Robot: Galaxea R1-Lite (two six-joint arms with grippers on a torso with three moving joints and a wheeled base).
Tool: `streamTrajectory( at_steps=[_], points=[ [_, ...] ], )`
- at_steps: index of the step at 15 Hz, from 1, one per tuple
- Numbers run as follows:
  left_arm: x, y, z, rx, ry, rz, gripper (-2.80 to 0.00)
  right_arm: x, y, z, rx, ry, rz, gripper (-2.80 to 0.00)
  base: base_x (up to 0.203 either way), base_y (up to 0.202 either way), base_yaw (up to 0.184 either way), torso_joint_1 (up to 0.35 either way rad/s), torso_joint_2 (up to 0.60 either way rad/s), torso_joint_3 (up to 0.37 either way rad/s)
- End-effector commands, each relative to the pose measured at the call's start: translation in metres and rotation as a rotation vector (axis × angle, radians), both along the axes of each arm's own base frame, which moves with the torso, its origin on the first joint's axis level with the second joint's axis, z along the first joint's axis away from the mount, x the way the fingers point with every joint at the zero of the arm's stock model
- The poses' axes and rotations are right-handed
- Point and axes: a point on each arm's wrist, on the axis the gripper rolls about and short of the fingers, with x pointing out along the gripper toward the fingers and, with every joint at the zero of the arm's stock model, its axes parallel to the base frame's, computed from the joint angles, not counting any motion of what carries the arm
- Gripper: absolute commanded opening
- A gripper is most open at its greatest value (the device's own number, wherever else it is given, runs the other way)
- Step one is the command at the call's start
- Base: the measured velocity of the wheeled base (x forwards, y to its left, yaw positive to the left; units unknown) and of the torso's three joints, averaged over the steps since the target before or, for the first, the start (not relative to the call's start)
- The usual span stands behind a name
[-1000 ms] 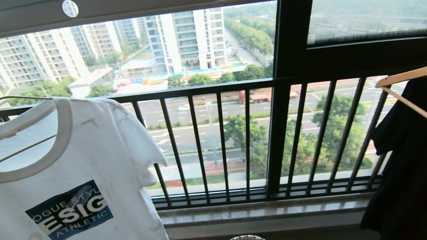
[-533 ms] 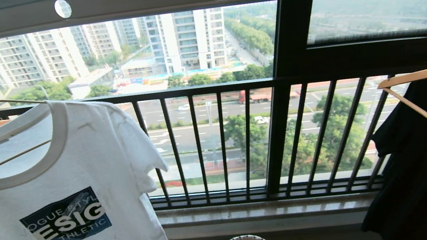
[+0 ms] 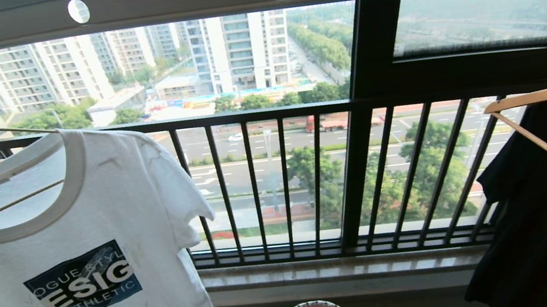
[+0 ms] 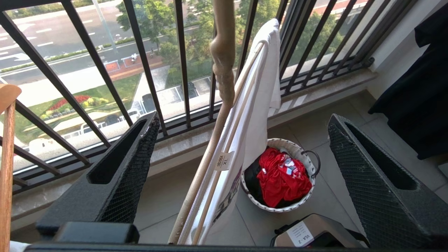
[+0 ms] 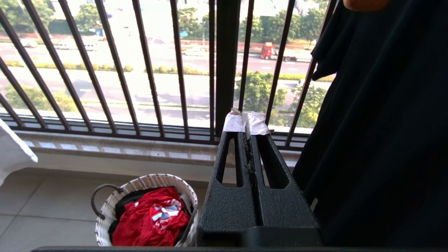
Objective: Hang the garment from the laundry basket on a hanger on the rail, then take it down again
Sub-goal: Take the clothes off the clothes rack
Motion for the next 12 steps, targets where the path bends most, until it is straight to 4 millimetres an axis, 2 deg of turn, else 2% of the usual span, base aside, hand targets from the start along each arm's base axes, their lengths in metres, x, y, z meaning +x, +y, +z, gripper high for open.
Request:
streamTrajectory(
  at_steps=[1, 9, 10, 12],
  points=[
    [0.0002, -0.0024, -0.0008, -0.006, 0.004, -0.011, 0.00, 0.0000, 0.0000, 0.0000, 0.000, 0.000, 0.000, -2.80, 0.000, 0.000, 0.000, 0.000, 0.00, 0.000],
    [0.0028, 0.0006, -0.0036, -0.007, 0.014, -0.002, 0.00, 0.0001, 0.0000, 0.0000, 0.000, 0.001, 0.000, -2.80, 0.000, 0.000, 0.000, 0.000, 0.00, 0.000],
    [0.0031, 0.0009, -0.0039, -0.003, 0.012, 0.000, -2.80, 0.0000, 0.0000, 0.0000, 0.000, 0.000, 0.000, -2.80, 0.000, 0.000, 0.000, 0.000, 0.00, 0.000],
    [0.0043, 0.0019, -0.0040, 0.019, 0.016, 0.021, -2.80, 0.0000, 0.0000, 0.0000, 0.000, -0.001, 0.000, -2.80, 0.000, 0.000, 0.000, 0.000, 0.00, 0.000]
  ],
)
